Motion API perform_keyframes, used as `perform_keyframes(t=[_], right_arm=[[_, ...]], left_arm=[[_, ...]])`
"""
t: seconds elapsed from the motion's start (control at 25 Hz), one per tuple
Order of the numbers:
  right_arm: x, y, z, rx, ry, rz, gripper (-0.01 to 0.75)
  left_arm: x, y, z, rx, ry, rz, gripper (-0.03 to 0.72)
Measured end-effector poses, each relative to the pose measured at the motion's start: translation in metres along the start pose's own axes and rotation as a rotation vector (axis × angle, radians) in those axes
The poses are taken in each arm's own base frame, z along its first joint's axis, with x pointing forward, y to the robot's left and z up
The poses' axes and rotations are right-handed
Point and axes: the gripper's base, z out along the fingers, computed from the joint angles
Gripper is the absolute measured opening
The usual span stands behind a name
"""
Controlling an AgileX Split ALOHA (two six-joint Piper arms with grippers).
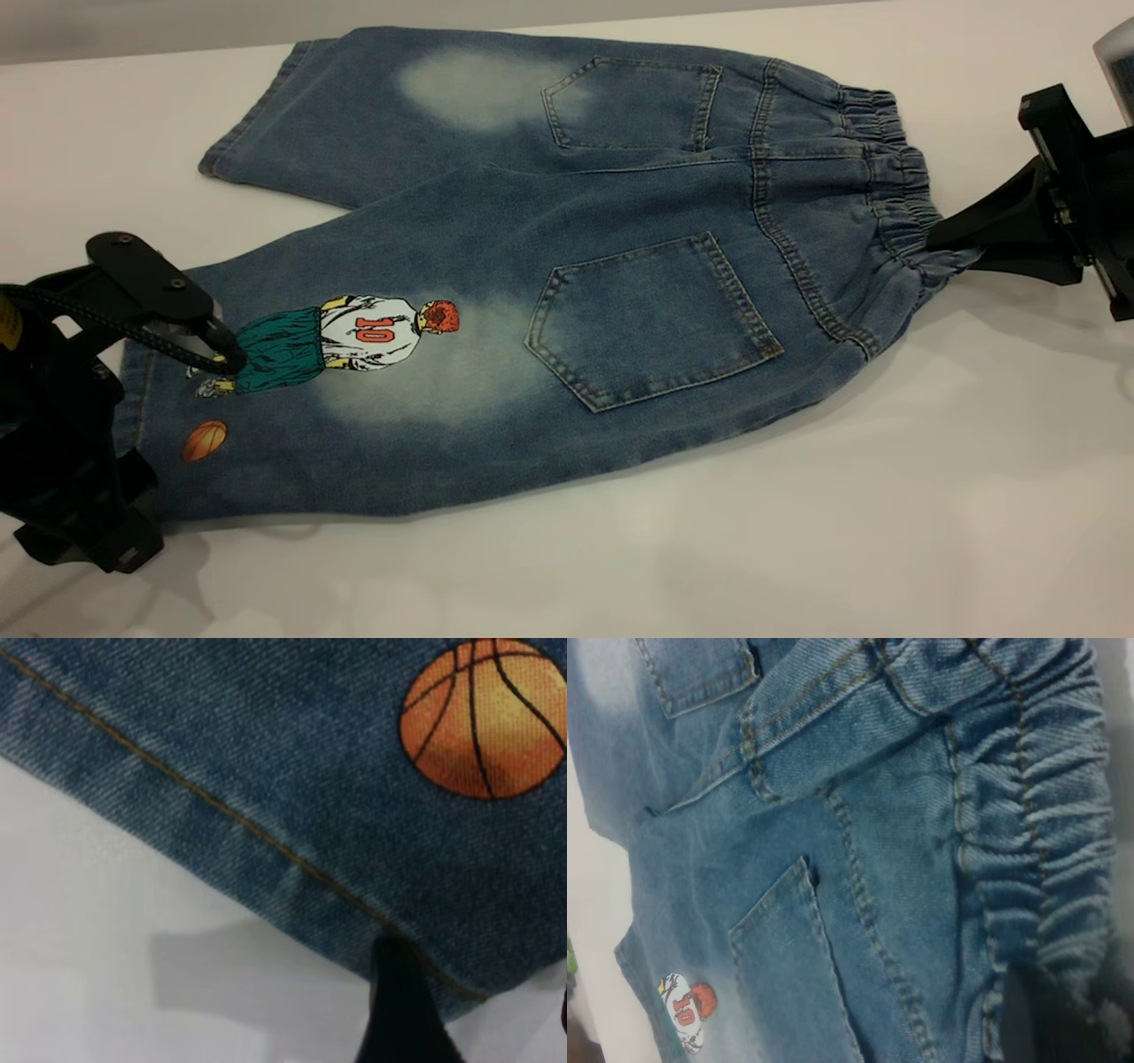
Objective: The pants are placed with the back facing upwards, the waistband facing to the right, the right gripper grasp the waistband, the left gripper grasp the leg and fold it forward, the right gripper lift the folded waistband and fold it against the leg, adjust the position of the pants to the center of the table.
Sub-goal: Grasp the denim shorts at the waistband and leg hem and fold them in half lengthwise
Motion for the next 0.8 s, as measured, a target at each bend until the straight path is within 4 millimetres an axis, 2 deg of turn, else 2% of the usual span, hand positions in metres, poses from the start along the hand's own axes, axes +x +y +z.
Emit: perform_keyframes(t=[0.28, 0.52, 0.8], right_arm=[[0.0, 0.0, 0.0, -0.005, 0.001, -0.002, 0.022], [0.0, 0.0, 0.0, -0.005, 0.002, -0.003, 0.022], [0.0, 0.001, 0.0, -0.009, 0.004, -0.003, 0.025]], left_arm=[[-0.001, -0.001, -0.001, -0.002, -0.009, -0.004, 0.349], [-0.001, -0.007, -0.012, -0.007, 0.021, 0.034, 0.348], [-0.004, -0.004, -0.011, -0.036, -0.014, 0.099, 0.348]])
